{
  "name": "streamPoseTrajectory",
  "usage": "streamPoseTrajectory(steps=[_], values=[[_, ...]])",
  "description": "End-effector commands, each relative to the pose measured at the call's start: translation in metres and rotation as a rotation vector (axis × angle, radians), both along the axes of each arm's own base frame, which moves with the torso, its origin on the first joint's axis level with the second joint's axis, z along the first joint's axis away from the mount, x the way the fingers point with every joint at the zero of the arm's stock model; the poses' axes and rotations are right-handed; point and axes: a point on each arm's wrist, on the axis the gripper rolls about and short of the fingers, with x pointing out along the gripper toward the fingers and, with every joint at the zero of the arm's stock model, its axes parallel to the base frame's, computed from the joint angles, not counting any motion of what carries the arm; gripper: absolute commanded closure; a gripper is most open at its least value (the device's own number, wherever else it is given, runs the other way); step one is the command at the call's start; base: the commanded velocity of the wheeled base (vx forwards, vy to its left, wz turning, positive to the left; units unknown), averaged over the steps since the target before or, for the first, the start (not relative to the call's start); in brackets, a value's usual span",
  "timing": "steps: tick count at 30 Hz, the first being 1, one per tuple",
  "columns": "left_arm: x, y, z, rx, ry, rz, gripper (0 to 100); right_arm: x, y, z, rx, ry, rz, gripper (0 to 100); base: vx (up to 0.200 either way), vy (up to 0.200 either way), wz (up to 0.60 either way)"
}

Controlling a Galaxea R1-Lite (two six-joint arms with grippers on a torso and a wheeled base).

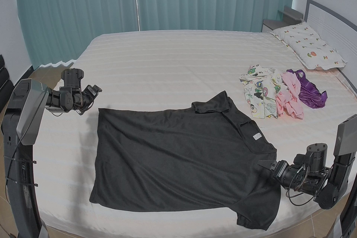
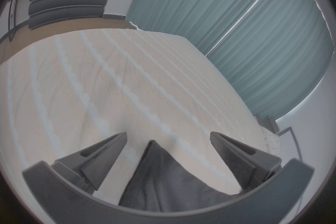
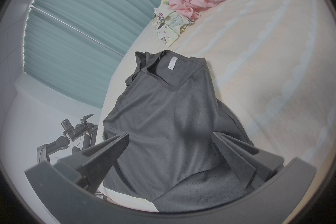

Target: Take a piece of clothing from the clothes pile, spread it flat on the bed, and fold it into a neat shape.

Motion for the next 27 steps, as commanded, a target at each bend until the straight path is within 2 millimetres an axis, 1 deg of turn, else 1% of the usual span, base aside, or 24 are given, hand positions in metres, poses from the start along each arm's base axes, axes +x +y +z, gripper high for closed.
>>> streamPoseTrajectory(steps=[1,2,3,6,7,8,10,11,12,13,14,17,21,22,23,25,27], values=[[-0.032,0.002,0.044,-0.118,-0.037,-0.011,0,0.003,0.001,0.012,0.027,-0.070,-0.004,0,0.000,0.000,0.00],[-0.042,0.000,0.049,-0.142,-0.031,-0.029,0,0.004,0.001,0.013,0.030,-0.077,-0.005,0,0.000,0.000,0.00],[-0.061,-0.003,0.053,-0.176,-0.005,-0.071,0,0.007,0.002,0.015,0.034,-0.092,-0.005,0,0.000,0.000,0.00],[-0.105,-0.009,0.062,-0.230,0.019,-0.140,0,0.016,0.004,0.018,0.043,-0.123,-0.004,0,0.000,0.000,0.00],[-0.109,-0.008,0.062,-0.234,0.022,-0.141,0,0.017,0.005,0.019,0.044,-0.125,-0.004,0,0.000,0.000,0.00],[-0.131,-0.011,0.059,-0.248,0.031,-0.158,0,0.020,0.006,0.021,0.047,-0.141,-0.004,0,0.000,0.000,0.00],[-0.155,-0.013,0.050,-0.253,0.044,-0.160,0,0.022,0.008,0.024,0.051,-0.158,0.000,0,0.000,0.000,0.00],[-0.172,-0.015,0.042,-0.261,0.059,-0.160,0,0.024,0.010,0.028,0.056,-0.179,0.005,0,0.000,0.000,0.00],[-0.179,-0.016,0.038,-0.265,0.070,-0.157,0,0.024,0.010,0.030,0.059,-0.190,0.006,0,0.000,0.000,0.00],[-0.179,-0.016,0.038,-0.265,0.070,-0.157,0,0.024,0.010,0.030,0.059,-0.190,0.006,0,0.000,0.000,0.00],[-0.200,-0.018,0.025,-0.279,0.089,-0.146,0,0.028,0.012,0.040,0.066,-0.221,0.009,0,0.000,0.000,0.00],[-0.221,-0.019,0.013,-0.320,0.096,-0.125,0,0.041,0.018,0.050,0.064,-0.206,0.017,0,0.000,0.000,0.00],[-0.241,-0.022,-0.004,-0.383,0.117,-0.134,0,0.071,0.028,0.067,0.044,-0.193,-0.018,0,0.000,0.000,0.00],[-0.243,-0.023,-0.006,-0.388,0.121,-0.137,0,0.073,0.029,0.068,0.043,-0.194,-0.018,0,0.200,0.000,0.00],[-0.250,-0.024,-0.011,-0.405,0.135,-0.156,0,0.083,0.036,0.073,0.040,-0.196,-0.016,0,0.200,0.000,0.00],[-0.257,-0.026,-0.016,-0.422,0.143,-0.182,0,0.097,0.045,0.076,0.038,-0.186,-0.003,0,0.100,0.000,0.00],[-0.259,-0.026,-0.018,-0.428,0.141,-0.193,0,0.115,0.054,0.072,0.034,-0.165,0.007,0,0.000,0.000,0.00]])
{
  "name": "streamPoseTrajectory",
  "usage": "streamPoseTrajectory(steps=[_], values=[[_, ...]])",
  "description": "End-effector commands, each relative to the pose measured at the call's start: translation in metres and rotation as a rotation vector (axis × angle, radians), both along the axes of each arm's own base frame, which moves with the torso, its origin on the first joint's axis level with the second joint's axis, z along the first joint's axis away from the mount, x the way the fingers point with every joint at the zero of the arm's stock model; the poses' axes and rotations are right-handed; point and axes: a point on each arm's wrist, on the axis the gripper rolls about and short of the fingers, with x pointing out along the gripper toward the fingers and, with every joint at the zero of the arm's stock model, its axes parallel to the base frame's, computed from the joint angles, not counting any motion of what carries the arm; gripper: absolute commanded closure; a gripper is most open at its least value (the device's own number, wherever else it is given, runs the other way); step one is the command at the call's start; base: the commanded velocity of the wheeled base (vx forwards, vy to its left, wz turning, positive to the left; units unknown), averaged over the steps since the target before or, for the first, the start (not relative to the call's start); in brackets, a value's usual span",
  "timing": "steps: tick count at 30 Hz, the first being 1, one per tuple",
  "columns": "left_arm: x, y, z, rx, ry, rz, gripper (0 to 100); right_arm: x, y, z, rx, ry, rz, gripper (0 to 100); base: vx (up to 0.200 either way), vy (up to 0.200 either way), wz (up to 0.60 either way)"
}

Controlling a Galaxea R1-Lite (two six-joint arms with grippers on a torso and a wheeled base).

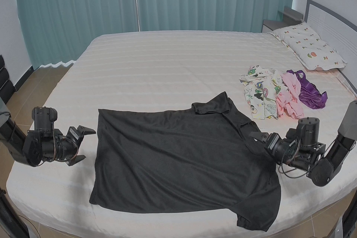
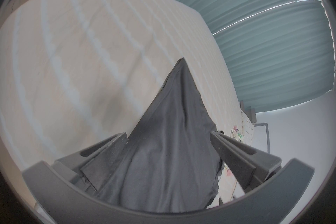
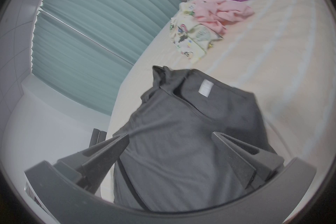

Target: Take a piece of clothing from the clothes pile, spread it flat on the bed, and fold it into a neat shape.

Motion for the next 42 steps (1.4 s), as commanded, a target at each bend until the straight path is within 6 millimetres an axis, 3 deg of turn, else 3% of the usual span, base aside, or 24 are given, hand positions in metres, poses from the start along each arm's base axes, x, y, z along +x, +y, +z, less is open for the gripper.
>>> streamPoseTrajectory(steps=[1,3,10,18,27,42], values=[[-0.057,-0.007,-0.005,-0.095,-0.025,-0.052,0,0.059,0.033,0.035,0.010,-0.061,0.017,0,0.000,0.000,0.00],[-0.059,-0.008,-0.008,-0.098,-0.015,-0.053,0,0.084,0.045,0.027,0.032,-0.027,0.006,0,0.000,0.000,0.00],[-0.061,-0.008,-0.015,-0.108,0.016,-0.058,0,0.133,0.068,0.015,0.121,0.062,-0.042,0,0.000,0.000,0.00],[-0.065,-0.008,-0.018,-0.112,0.034,-0.060,0,0.162,0.087,-0.001,0.122,0.116,-0.052,0,0.000,0.000,0.00],[-0.066,-0.009,-0.018,-0.120,0.037,-0.069,0,0.186,0.083,0.006,0.102,0.142,-0.077,0,0.000,0.000,0.00],[-0.067,-0.009,-0.020,-0.122,0.047,-0.069,0,0.221,0.087,-0.005,0.100,0.061,-0.073,0,0.000,0.000,0.00]])
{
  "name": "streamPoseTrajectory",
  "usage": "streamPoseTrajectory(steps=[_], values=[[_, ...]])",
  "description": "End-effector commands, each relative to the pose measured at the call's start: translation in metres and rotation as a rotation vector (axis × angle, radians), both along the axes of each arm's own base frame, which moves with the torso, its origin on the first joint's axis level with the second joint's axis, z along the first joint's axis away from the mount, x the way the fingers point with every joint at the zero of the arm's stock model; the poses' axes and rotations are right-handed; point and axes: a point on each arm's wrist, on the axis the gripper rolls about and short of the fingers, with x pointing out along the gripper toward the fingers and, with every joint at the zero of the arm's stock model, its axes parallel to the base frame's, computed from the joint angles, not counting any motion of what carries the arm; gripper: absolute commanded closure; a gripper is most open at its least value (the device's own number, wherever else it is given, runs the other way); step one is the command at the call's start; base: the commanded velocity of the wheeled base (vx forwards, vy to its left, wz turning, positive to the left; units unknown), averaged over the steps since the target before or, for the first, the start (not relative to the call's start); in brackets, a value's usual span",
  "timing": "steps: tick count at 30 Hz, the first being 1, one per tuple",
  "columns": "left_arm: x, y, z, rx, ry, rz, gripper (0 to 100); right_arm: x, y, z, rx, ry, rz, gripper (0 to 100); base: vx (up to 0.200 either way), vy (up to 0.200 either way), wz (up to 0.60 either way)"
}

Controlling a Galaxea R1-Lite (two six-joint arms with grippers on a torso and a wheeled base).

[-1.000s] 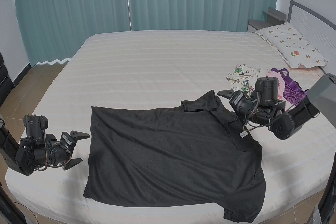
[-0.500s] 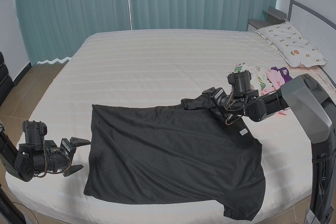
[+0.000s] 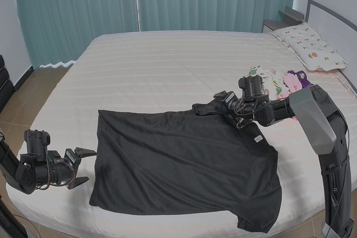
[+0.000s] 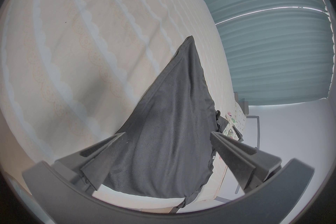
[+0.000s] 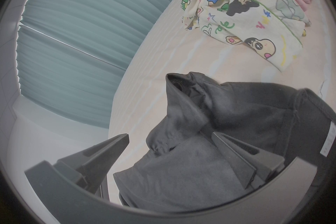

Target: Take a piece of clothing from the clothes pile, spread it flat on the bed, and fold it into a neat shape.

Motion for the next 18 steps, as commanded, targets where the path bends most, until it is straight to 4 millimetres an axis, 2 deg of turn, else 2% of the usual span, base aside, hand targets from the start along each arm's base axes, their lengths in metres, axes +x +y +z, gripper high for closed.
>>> streamPoseTrajectory(steps=[1,4,6,10,11,14,18], values=[[0.000,0.000,-0.002,-0.002,0.009,0.001,0,0.015,0.006,-0.013,0.007,-0.023,0.001,0,0.000,0.000,0.00],[0.000,0.000,-0.002,-0.001,0.009,0.003,0,0.025,0.007,-0.008,0.023,-0.071,-0.002,0,0.000,0.000,0.00],[-0.001,0.000,-0.002,-0.002,0.012,0.001,0,0.034,0.000,0.003,0.042,-0.121,-0.019,0,0.000,0.000,0.00],[-0.002,0.000,-0.003,-0.003,0.015,0.001,0,0.038,-0.009,0.009,0.064,-0.165,-0.039,0,0.000,0.000,0.00],[-0.002,0.000,-0.002,-0.002,0.013,0.001,0,0.043,-0.018,0.020,0.091,-0.260,-0.057,0,0.000,0.000,0.00],[-0.002,0.000,-0.003,-0.003,0.015,0.001,0,0.046,-0.024,0.025,0.109,-0.336,-0.071,0,0.000,0.000,0.00],[-0.002,0.000,-0.003,-0.003,0.016,0.001,0,0.048,-0.032,0.028,0.104,-0.342,-0.086,0,0.000,0.000,0.00]])
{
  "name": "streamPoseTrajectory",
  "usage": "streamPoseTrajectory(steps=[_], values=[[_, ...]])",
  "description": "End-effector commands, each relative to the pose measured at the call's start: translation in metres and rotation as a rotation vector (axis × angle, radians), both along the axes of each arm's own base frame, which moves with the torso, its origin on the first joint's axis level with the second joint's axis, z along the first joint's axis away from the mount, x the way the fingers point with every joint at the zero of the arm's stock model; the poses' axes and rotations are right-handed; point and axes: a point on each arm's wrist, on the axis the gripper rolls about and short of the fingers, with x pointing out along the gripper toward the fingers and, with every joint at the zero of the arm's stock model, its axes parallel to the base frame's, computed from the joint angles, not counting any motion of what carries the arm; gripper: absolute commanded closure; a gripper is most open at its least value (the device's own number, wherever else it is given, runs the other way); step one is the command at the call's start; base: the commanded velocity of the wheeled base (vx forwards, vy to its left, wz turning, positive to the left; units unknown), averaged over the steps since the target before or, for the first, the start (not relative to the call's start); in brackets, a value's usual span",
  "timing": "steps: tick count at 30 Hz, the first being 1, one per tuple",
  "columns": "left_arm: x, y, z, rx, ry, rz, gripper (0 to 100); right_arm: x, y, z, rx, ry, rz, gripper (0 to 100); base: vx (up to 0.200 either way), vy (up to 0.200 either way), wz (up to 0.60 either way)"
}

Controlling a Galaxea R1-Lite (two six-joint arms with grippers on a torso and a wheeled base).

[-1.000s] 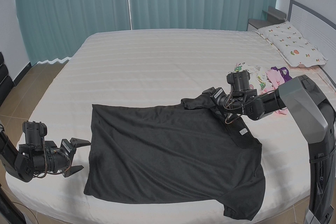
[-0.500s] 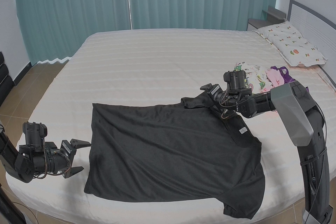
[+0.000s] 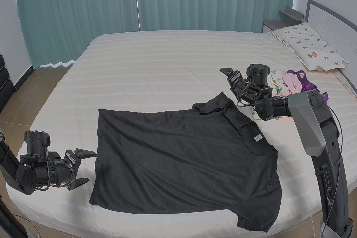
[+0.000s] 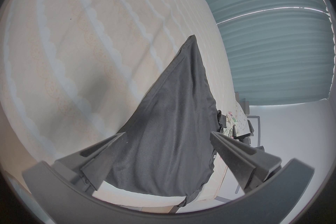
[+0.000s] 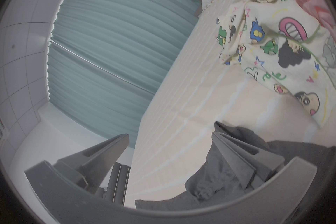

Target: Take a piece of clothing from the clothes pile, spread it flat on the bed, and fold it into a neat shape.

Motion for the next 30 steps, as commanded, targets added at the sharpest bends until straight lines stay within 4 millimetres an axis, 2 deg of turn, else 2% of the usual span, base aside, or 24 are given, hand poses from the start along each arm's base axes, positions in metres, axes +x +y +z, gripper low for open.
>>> streamPoseTrajectory(steps=[1,4,8,14,17,18,19,20,21,23,26,28,29,30], values=[[0.000,0.000,-0.001,-0.001,0.006,0.001,0,0.004,-0.016,0.002,-0.002,-0.001,-0.034,0,0.000,0.000,0.00],[0.000,0.000,-0.001,-0.001,0.006,0.001,0,0.001,-0.022,0.013,-0.006,-0.002,-0.043,0,0.000,0.000,0.00],[0.000,0.000,-0.001,-0.001,0.006,0.001,0,-0.013,-0.021,0.014,-0.032,0.089,-0.030,0,0.000,0.000,0.00],[-0.003,-0.001,-0.001,-0.002,0.006,-0.004,0,-0.059,-0.028,0.016,-0.139,0.195,0.002,0,0.000,0.000,0.00],[-0.008,-0.003,0.002,-0.002,-0.006,-0.024,0,-0.091,-0.038,0.026,-0.171,0.207,0.016,0,0.000,0.000,0.00],[-0.009,-0.003,0.002,-0.002,-0.007,-0.024,0,-0.092,-0.038,0.026,-0.171,0.207,0.016,0,0.000,0.000,0.00],[-0.014,-0.003,0.007,-0.001,-0.031,-0.026,0,-0.112,-0.045,0.035,-0.166,0.191,0.014,0,0.000,0.000,0.00],[-0.014,-0.003,0.007,-0.001,-0.031,-0.026,0,-0.112,-0.045,0.035,-0.166,0.191,0.014,0,0.000,0.000,0.00],[-0.022,-0.004,0.012,0.003,-0.046,-0.026,0,-0.136,-0.051,0.041,-0.164,0.186,0.015,0,0.000,0.000,0.00],[-0.029,-0.004,0.015,-0.001,-0.055,-0.025,0,-0.163,-0.058,0.038,-0.167,0.210,0.024,0,0.000,0.000,0.00],[-0.036,-0.008,0.011,-0.003,-0.030,-0.038,0,-0.203,-0.065,0.024,-0.177,0.285,0.054,0,0.000,0.000,0.00],[-0.038,-0.008,0.010,-0.003,-0.024,-0.038,0,-0.208,-0.066,0.022,-0.178,0.294,0.057,0,-0.100,0.000,0.00],[-0.041,-0.011,0.006,-0.007,-0.003,-0.050,0,-0.237,-0.073,0.010,-0.184,0.332,0.060,0,-0.200,0.000,0.00],[-0.042,-0.013,0.006,-0.007,0.001,-0.060,0,-0.248,-0.075,0.003,-0.190,0.351,0.062,0,-0.200,0.000,0.00]])
